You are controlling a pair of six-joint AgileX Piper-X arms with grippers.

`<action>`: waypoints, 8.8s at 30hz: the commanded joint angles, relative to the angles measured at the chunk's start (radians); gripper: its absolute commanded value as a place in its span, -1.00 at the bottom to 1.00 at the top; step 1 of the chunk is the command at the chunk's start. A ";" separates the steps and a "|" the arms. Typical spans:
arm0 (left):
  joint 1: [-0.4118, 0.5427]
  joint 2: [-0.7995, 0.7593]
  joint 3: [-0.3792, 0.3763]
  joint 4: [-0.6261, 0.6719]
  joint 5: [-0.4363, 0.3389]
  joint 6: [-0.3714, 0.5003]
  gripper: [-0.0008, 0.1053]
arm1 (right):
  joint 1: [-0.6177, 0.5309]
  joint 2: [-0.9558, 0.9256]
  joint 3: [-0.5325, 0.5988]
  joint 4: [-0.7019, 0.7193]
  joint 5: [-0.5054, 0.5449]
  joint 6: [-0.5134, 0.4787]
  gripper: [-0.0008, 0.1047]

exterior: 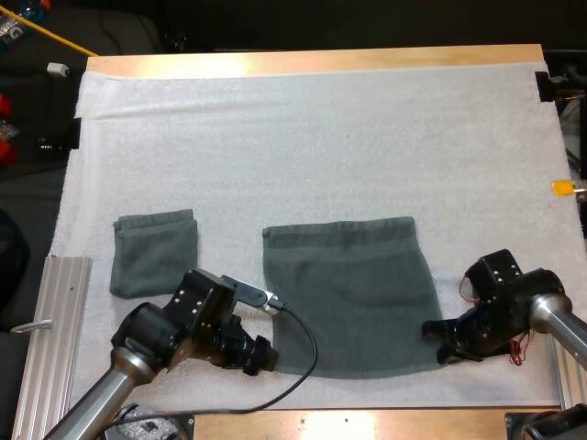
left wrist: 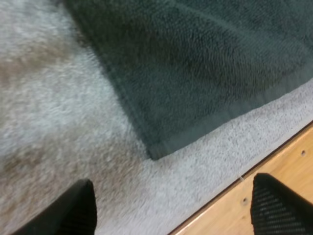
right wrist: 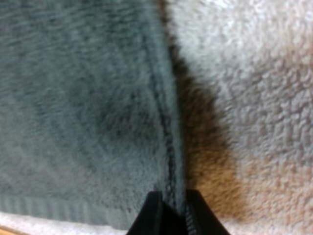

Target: Pick towel from pile, fold and stack

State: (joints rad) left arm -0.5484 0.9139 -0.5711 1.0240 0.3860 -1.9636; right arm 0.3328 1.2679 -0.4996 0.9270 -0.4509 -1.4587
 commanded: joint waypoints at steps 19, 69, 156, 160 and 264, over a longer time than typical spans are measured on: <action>-0.004 0.392 0.019 -0.182 0.181 -0.009 0.18 | -0.001 -0.101 0.001 0.023 -0.009 -0.013 -0.99; -0.095 0.490 0.014 -0.274 0.209 -0.059 -0.67 | -0.001 -0.101 0.001 0.009 -0.025 -0.013 -0.99; 0.293 0.586 -0.271 -0.494 0.359 -0.115 0.13 | -0.004 -0.016 -0.173 -0.683 0.059 0.442 0.31; 0.293 0.527 -0.315 -0.372 0.325 -0.017 0.18 | -0.004 -0.094 -0.184 -0.598 0.116 0.326 0.31; 0.293 -0.249 -0.316 0.184 0.181 0.061 0.21 | -0.089 0.110 -0.432 0.165 0.637 -0.302 -0.99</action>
State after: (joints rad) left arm -0.2558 0.6623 -0.8837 1.2069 0.5735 -1.8952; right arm 0.2449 1.3875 -0.9169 1.0617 0.1504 -1.7421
